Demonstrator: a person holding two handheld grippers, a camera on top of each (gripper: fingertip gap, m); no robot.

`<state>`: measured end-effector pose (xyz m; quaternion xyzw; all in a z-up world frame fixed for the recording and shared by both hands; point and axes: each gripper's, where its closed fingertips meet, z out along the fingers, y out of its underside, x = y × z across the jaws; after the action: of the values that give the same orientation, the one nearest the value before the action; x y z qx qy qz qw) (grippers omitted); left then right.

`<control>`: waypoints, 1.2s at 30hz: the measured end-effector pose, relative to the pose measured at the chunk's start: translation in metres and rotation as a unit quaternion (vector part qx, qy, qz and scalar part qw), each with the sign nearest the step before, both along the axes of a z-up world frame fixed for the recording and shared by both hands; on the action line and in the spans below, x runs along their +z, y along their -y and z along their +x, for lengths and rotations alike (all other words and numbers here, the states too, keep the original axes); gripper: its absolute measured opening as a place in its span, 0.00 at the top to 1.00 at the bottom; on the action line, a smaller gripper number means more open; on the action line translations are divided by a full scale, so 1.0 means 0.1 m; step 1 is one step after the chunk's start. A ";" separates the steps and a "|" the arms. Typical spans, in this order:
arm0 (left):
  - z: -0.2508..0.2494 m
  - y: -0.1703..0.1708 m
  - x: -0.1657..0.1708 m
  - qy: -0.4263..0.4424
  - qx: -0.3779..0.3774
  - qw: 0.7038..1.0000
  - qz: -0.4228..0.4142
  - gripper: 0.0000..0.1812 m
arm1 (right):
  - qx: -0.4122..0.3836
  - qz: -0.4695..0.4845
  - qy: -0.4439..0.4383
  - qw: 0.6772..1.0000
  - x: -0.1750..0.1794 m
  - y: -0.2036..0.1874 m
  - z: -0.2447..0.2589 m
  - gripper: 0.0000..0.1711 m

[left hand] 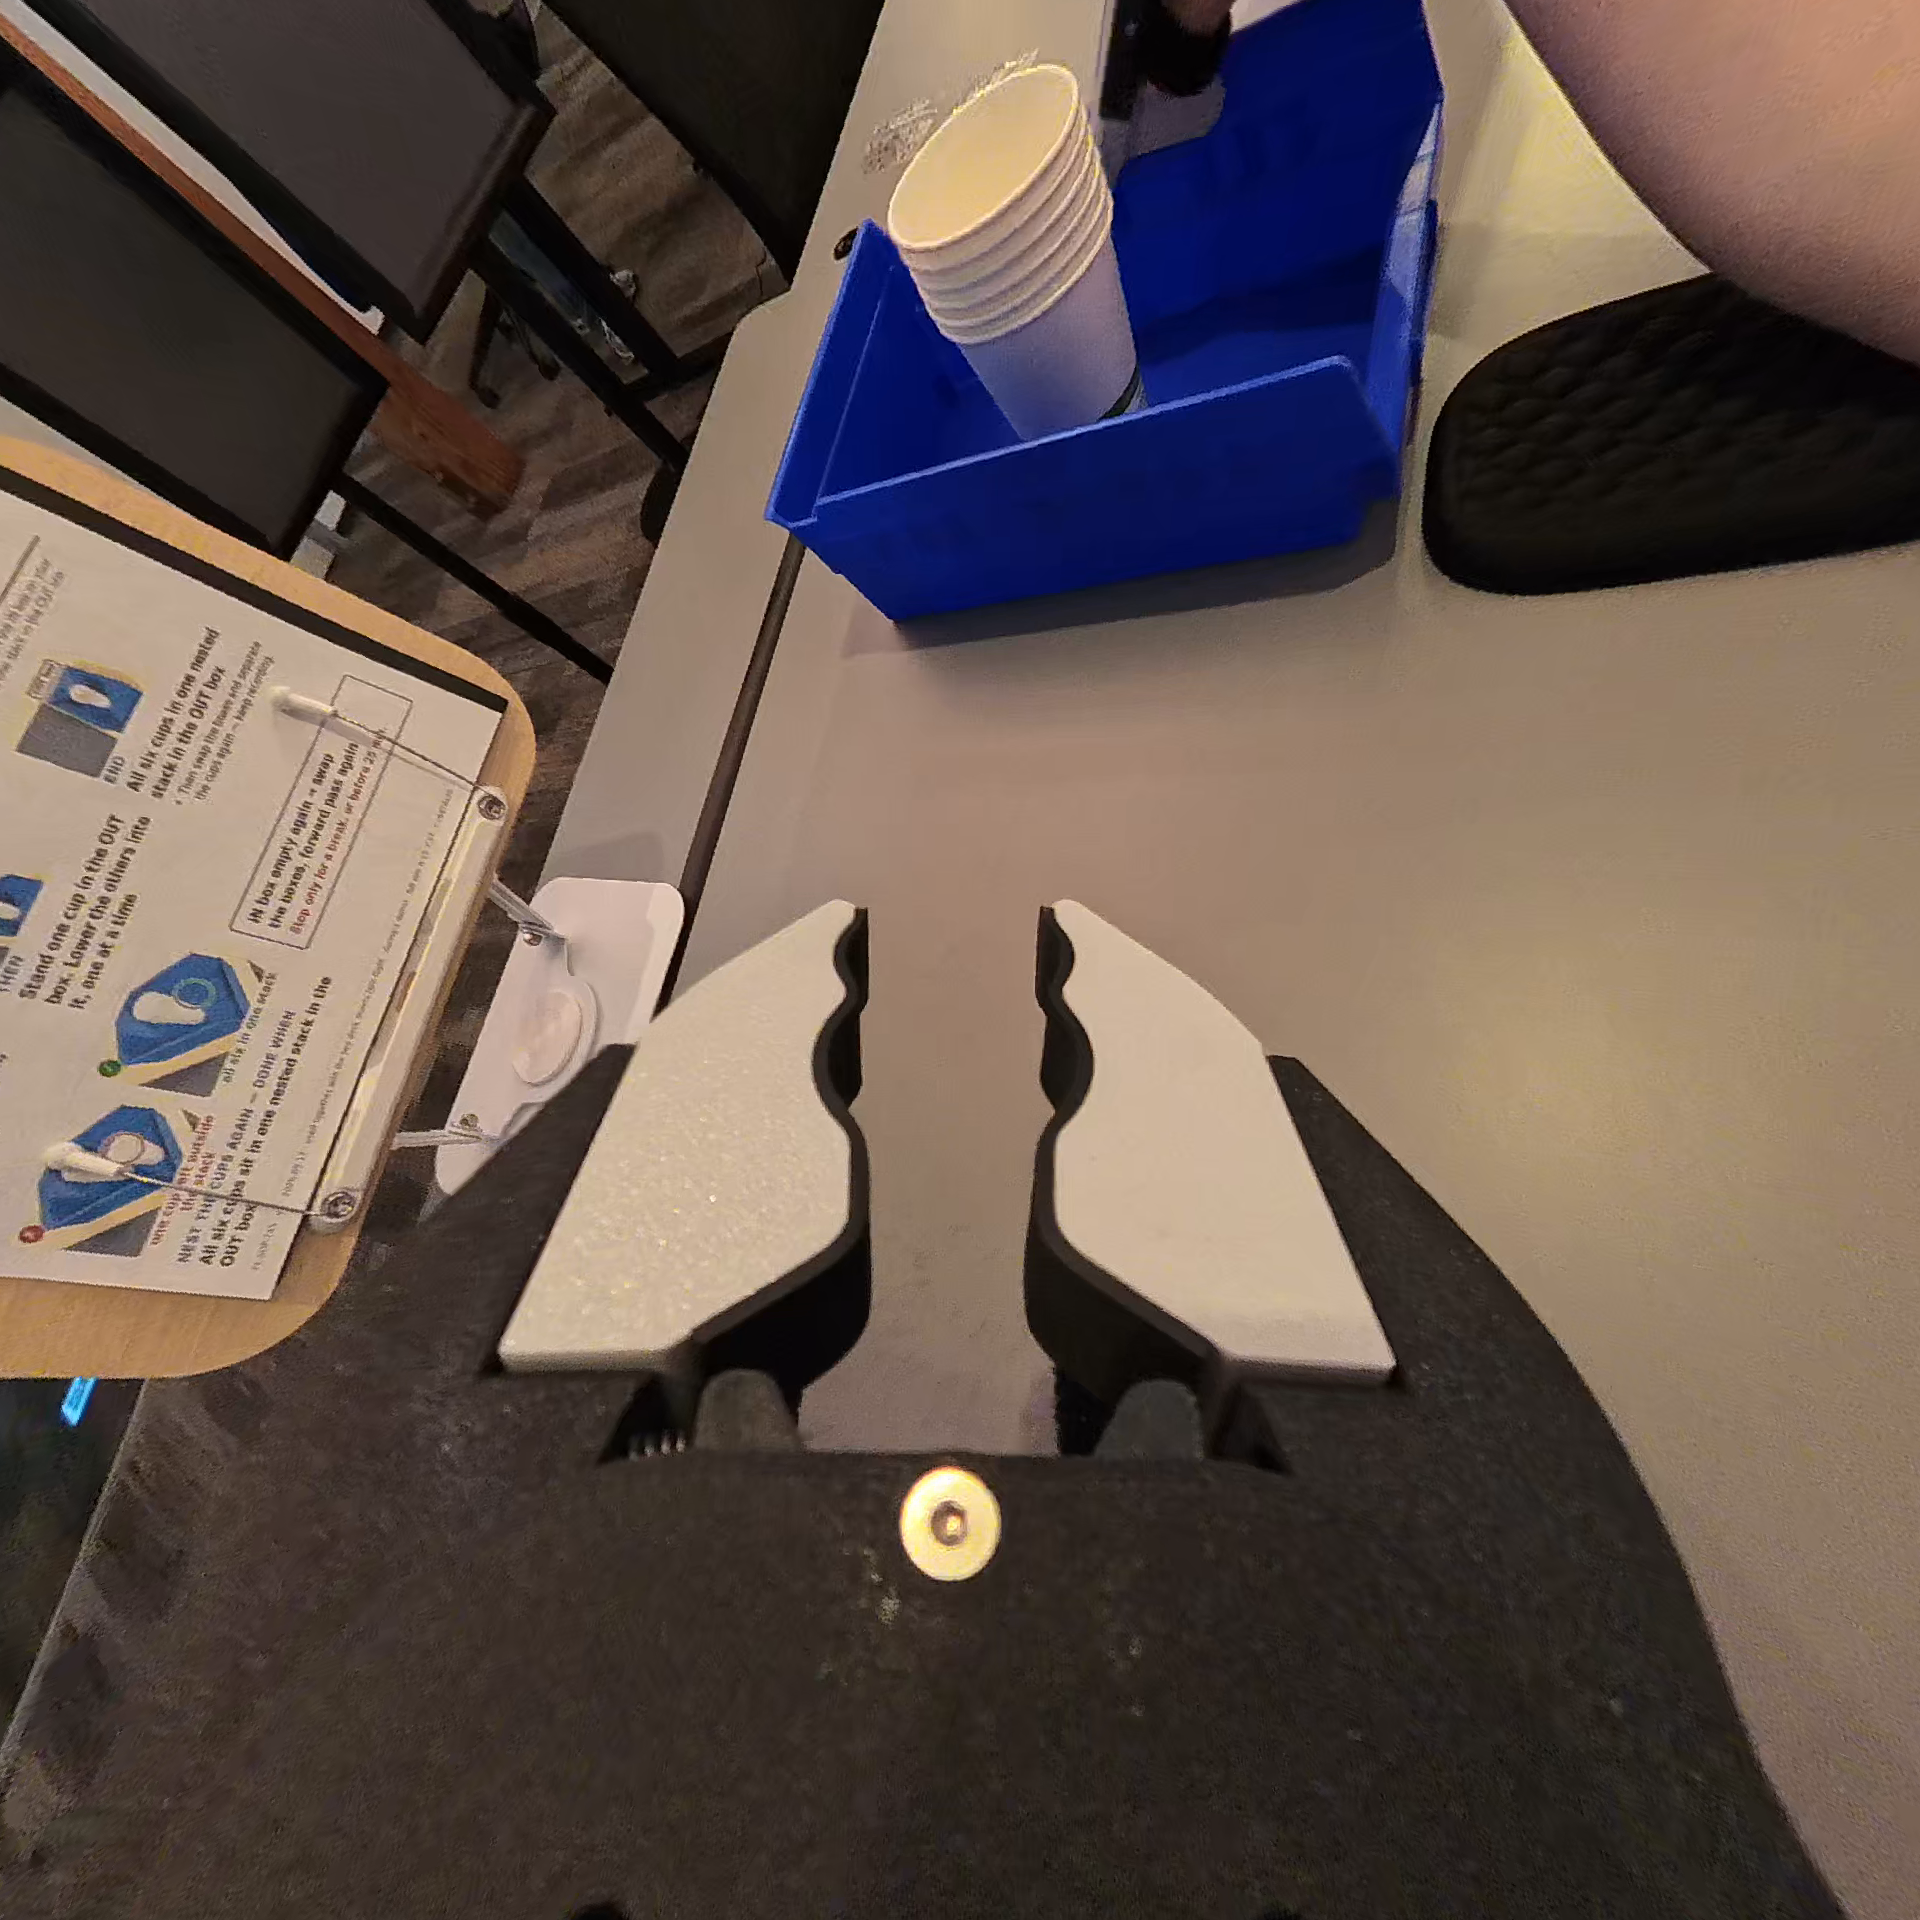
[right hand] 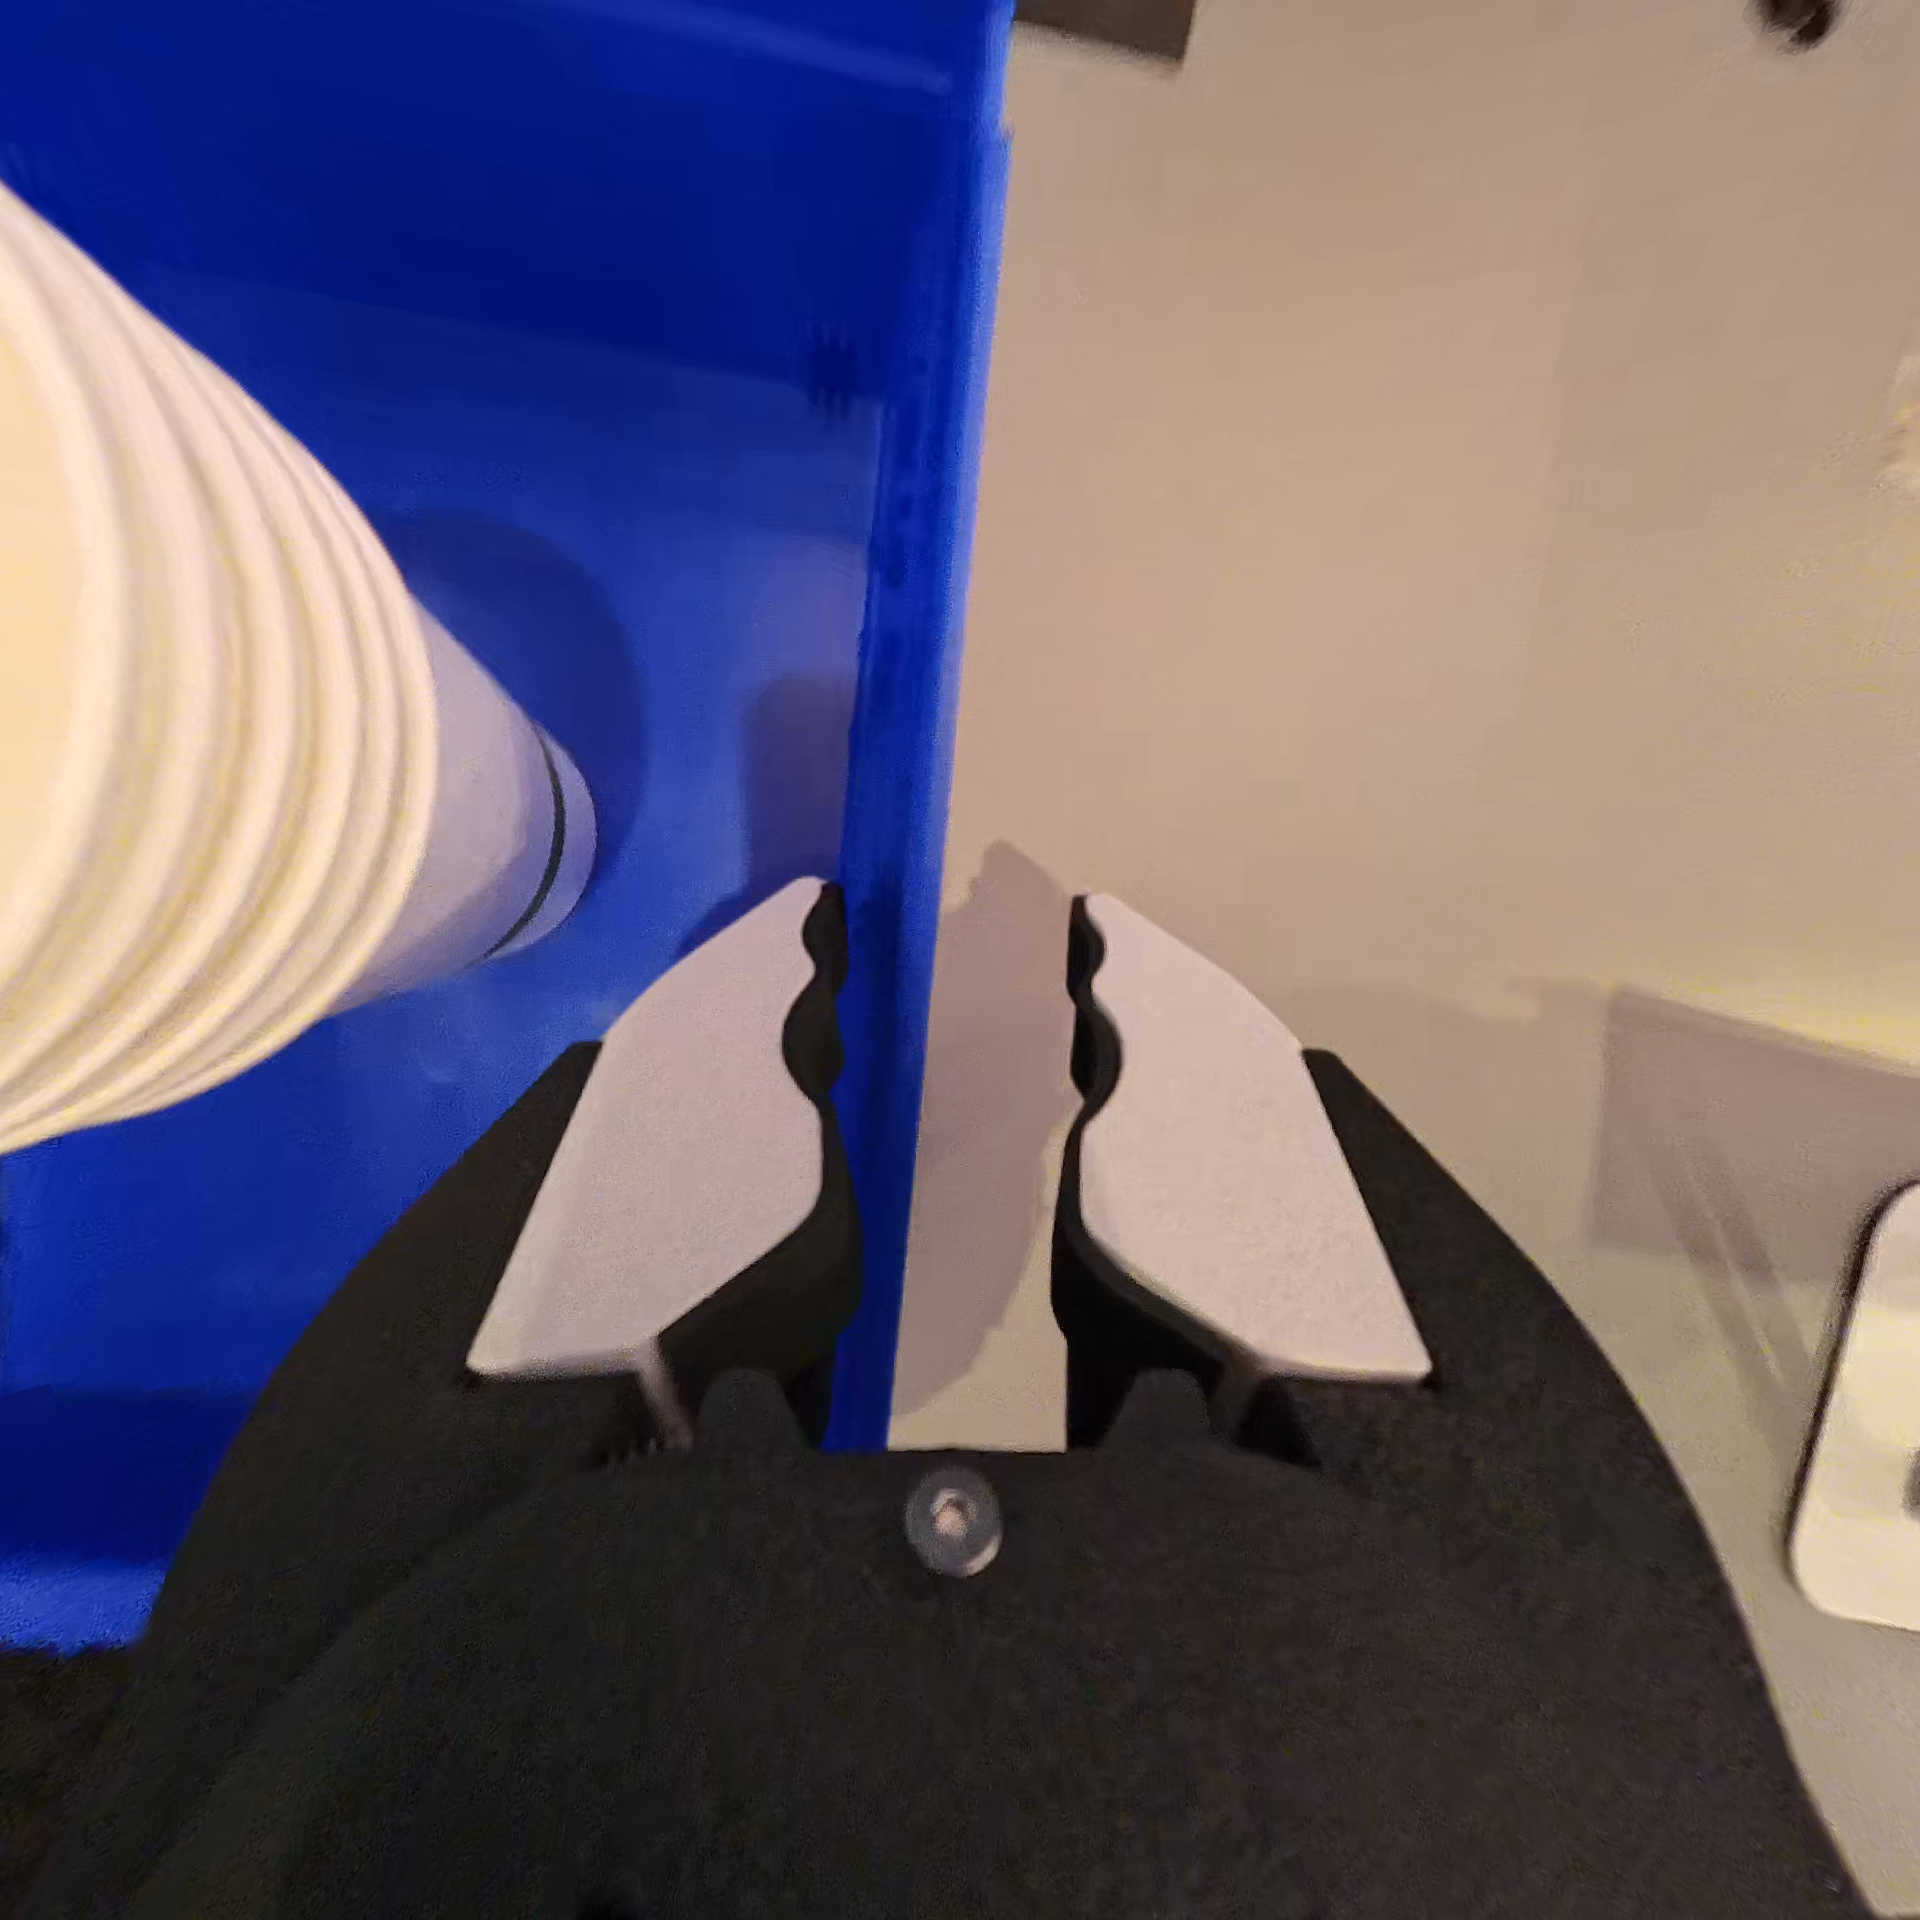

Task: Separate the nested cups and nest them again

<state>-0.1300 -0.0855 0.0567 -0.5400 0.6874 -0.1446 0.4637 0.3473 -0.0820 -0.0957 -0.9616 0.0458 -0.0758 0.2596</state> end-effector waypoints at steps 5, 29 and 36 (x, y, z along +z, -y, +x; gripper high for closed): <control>-0.02 -0.16 -0.03 -0.006 0.035 0.999 0.013 0.83 | 0.008 -0.060 -0.134 0.989 -0.22 0.10 -0.22 0.96; -3.72 -1.59 -0.55 0.003 0.629 0.752 -0.198 0.71 | 0.026 -0.029 -0.216 0.976 -0.21 0.09 -0.33 0.93; -3.77 -1.47 -1.00 -0.012 0.629 0.711 -0.315 0.71 | 0.029 -0.026 -0.221 0.975 -0.21 0.08 -0.33 0.92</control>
<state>-0.5071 0.0613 -0.0432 -0.9639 0.1090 -0.0216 0.2419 0.3147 -0.0897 -0.1167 -0.9620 0.0718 0.1447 0.2202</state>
